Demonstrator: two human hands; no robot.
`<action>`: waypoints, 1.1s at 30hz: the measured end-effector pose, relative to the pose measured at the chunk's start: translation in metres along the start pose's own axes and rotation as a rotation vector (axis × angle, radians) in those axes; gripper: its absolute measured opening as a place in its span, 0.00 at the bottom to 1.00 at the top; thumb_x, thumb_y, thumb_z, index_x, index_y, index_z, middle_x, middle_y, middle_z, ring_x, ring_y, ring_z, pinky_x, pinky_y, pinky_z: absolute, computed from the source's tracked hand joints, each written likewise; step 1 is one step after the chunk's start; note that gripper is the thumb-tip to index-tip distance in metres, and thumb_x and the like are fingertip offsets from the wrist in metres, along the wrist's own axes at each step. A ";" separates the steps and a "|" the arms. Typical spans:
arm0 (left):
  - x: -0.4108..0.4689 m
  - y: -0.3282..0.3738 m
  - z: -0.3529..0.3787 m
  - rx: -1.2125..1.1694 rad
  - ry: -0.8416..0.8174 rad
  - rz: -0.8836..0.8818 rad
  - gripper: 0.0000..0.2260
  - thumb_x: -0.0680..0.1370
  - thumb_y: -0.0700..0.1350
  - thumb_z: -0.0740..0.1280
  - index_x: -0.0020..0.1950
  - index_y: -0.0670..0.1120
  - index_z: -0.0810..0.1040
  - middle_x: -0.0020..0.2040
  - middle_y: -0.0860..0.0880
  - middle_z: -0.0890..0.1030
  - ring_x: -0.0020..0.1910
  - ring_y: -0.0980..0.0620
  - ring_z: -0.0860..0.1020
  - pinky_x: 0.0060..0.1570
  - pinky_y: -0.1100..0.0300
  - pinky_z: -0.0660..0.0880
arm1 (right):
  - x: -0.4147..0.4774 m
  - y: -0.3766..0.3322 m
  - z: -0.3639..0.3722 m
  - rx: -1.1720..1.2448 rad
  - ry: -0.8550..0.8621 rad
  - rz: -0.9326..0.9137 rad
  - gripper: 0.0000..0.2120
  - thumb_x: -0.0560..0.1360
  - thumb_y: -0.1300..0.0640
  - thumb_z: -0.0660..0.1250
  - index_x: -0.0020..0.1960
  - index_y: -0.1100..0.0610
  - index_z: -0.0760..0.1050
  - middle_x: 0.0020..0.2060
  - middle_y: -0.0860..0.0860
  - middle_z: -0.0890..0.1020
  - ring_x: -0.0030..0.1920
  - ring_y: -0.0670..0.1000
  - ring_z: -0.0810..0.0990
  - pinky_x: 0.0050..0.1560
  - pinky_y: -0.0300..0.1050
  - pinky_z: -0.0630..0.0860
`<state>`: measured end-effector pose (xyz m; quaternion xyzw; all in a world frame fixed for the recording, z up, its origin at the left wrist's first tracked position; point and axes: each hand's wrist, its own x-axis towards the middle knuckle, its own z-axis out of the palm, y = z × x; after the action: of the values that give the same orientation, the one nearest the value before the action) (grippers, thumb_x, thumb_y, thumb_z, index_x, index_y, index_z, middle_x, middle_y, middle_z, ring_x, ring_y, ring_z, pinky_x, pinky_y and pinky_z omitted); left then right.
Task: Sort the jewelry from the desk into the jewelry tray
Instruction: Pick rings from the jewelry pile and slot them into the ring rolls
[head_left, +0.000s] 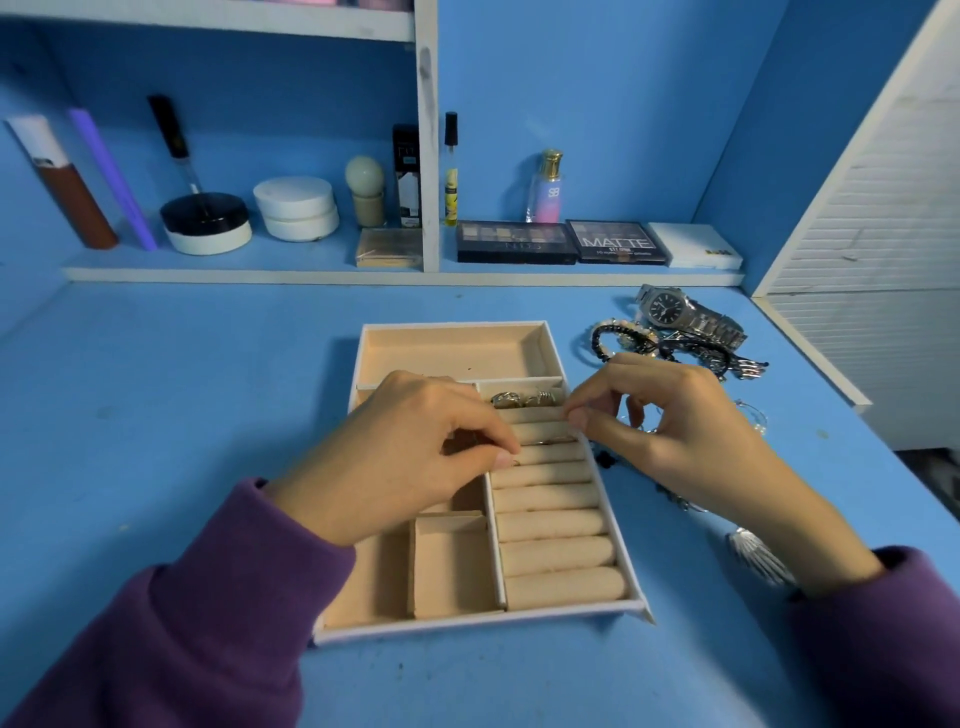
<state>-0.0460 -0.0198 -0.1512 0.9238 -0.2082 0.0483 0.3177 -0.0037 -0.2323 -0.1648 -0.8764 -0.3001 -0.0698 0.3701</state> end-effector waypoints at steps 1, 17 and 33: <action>0.000 0.000 -0.002 -0.033 0.016 -0.022 0.04 0.71 0.46 0.72 0.43 0.54 0.84 0.36 0.61 0.80 0.39 0.66 0.75 0.39 0.76 0.67 | 0.000 0.001 -0.002 0.016 0.022 0.019 0.05 0.72 0.60 0.69 0.40 0.50 0.80 0.34 0.50 0.80 0.36 0.45 0.75 0.34 0.36 0.69; 0.102 0.051 0.008 0.205 -0.212 0.077 0.07 0.75 0.45 0.66 0.51 0.51 0.81 0.45 0.53 0.82 0.41 0.58 0.76 0.42 0.68 0.69 | 0.002 0.066 -0.056 -0.289 0.263 0.363 0.05 0.72 0.62 0.67 0.42 0.55 0.81 0.37 0.49 0.81 0.40 0.51 0.78 0.41 0.44 0.72; 0.143 0.057 0.070 0.507 -0.244 0.178 0.09 0.77 0.40 0.64 0.54 0.48 0.80 0.54 0.47 0.77 0.59 0.49 0.70 0.48 0.56 0.68 | -0.006 0.062 -0.045 -0.470 0.148 0.419 0.08 0.70 0.46 0.69 0.45 0.49 0.79 0.41 0.44 0.73 0.49 0.50 0.75 0.40 0.41 0.65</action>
<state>0.0569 -0.1536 -0.1432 0.9507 -0.3065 0.0151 0.0441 0.0319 -0.3000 -0.1727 -0.9731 -0.0610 -0.1232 0.1850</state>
